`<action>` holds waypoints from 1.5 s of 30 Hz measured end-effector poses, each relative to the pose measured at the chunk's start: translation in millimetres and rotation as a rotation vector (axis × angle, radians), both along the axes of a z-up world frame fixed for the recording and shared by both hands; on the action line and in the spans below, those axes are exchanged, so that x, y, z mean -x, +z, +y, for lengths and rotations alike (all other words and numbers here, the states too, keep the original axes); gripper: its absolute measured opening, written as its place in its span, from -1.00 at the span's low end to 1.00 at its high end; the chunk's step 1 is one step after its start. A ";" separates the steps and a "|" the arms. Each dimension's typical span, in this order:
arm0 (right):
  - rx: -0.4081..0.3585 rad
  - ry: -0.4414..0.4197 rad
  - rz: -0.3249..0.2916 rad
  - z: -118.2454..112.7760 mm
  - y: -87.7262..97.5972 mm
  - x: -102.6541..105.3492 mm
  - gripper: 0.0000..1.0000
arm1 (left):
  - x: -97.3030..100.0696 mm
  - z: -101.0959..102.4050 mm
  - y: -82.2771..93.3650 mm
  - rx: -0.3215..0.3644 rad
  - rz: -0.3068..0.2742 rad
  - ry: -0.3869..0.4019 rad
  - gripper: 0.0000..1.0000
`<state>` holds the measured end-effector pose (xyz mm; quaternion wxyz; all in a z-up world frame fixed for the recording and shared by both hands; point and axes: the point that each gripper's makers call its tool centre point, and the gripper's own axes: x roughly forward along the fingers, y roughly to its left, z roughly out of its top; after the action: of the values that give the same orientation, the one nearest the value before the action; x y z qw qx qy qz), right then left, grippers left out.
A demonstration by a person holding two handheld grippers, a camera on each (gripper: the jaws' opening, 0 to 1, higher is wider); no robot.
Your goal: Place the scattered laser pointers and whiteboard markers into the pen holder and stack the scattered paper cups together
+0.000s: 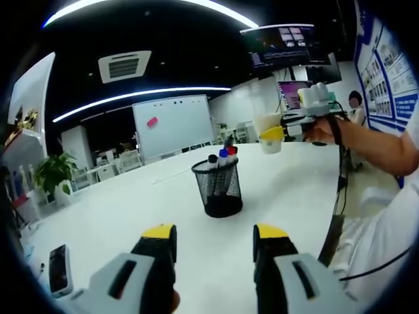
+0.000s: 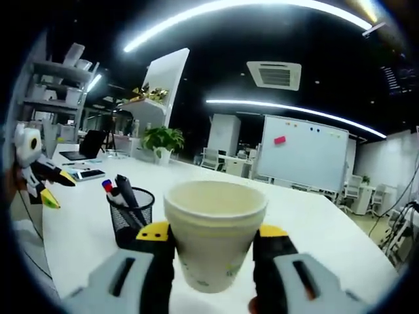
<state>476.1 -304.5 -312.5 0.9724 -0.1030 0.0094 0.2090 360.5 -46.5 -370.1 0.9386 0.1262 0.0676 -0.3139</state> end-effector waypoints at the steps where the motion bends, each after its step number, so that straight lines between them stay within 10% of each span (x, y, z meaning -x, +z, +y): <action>1: 0.002 0.001 0.001 0.5 -0.5 0.0 -0.05 | -0.5 1.2 -0.1 0.000 0.000 0.001 -0.05; 45: -0.037 0.072 0.115 41.0 -44.8 -0.9 -0.05 | 0.1 4.9 0.8 0.000 0.001 0.004 -0.05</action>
<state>476.9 -263.5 -357.3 0.9639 -0.0729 0.0578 0.2496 360.4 -41.6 -369.3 0.9392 0.1259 0.0685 -0.3120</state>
